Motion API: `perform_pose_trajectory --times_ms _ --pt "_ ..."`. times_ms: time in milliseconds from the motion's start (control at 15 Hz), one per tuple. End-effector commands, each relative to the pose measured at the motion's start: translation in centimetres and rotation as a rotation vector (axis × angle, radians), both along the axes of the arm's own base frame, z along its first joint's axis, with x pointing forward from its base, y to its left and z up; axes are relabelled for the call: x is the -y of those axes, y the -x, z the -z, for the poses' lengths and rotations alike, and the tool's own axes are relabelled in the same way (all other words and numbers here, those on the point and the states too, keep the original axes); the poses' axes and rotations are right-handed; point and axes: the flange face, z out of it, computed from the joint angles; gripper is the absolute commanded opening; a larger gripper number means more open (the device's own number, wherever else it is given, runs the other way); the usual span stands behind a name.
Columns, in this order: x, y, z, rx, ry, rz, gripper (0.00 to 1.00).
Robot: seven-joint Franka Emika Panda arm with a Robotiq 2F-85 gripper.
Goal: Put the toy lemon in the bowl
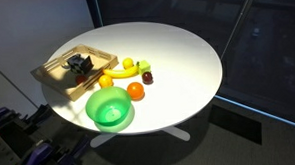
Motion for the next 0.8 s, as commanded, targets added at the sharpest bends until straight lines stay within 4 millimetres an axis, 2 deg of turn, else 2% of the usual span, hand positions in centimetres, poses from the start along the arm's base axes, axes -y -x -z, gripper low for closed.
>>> perform_pose_trajectory --times_ms 0,333,733 --pt "2.3 -1.7 1.0 -0.045 -0.017 0.139 1.00" --pt "5.4 -2.9 3.4 -0.107 -0.043 0.263 1.00" --pt "8.4 -4.7 5.8 -0.100 -0.031 0.318 1.00"
